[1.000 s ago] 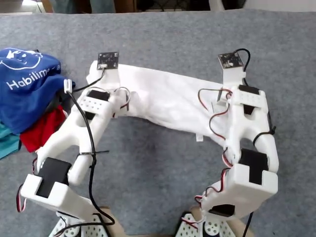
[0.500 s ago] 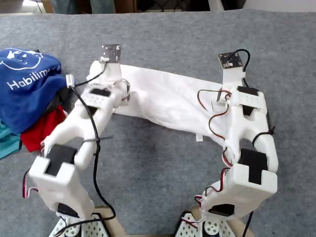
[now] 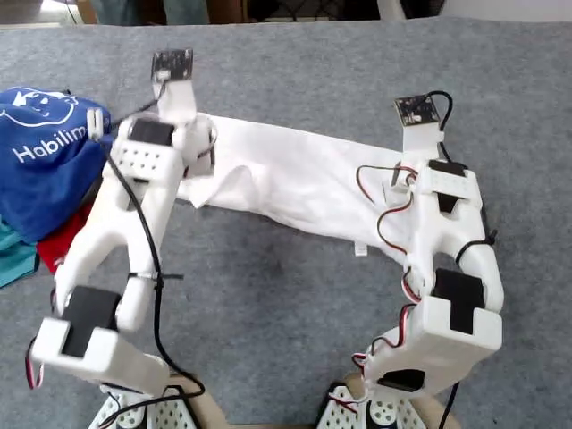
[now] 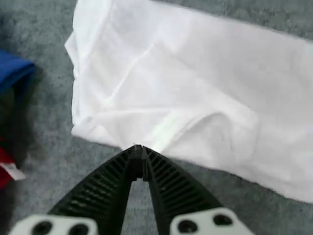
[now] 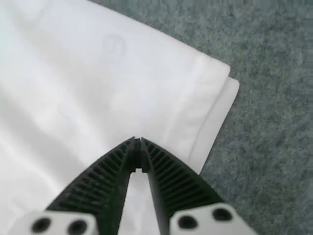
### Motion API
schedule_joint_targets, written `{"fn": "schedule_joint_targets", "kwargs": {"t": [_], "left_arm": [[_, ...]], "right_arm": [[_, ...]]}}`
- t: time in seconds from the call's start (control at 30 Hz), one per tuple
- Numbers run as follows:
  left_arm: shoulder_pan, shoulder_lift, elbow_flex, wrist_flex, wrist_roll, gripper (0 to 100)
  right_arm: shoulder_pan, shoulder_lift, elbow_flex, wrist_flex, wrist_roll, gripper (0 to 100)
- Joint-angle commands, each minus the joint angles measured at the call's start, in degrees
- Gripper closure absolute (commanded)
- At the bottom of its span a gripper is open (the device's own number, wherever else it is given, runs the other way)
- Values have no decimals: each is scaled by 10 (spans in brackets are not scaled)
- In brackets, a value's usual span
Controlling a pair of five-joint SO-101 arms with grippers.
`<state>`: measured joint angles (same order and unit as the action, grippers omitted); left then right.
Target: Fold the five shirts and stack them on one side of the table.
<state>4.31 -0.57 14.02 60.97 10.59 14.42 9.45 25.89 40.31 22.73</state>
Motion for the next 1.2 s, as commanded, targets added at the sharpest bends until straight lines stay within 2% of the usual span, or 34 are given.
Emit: {"fn": "schedule_joint_targets", "kwargs": {"t": [0.0, 0.13, 0.27, 0.57, 0.8, 1.17], "left_arm": [[-22, -60, 174, -89, -22, 970], [-23, -87, 270, -200, -22, 970], [-22, -72, 271, -245, -18, 970], [-22, 6, 204, -289, -17, 970], [-26, 57, 112, -291, 36, 970], [-21, 151, -43, -287, 49, 970]], "right_arm": [[0, -1, -1, -10, 1, 983], [4, -1, -1, -10, 0, 983], [5, -1, -1, -10, -1, 983], [5, -1, -1, -10, -2, 983], [5, -1, -1, -10, -2, 983], [5, -1, -1, -10, -2, 983]]}}
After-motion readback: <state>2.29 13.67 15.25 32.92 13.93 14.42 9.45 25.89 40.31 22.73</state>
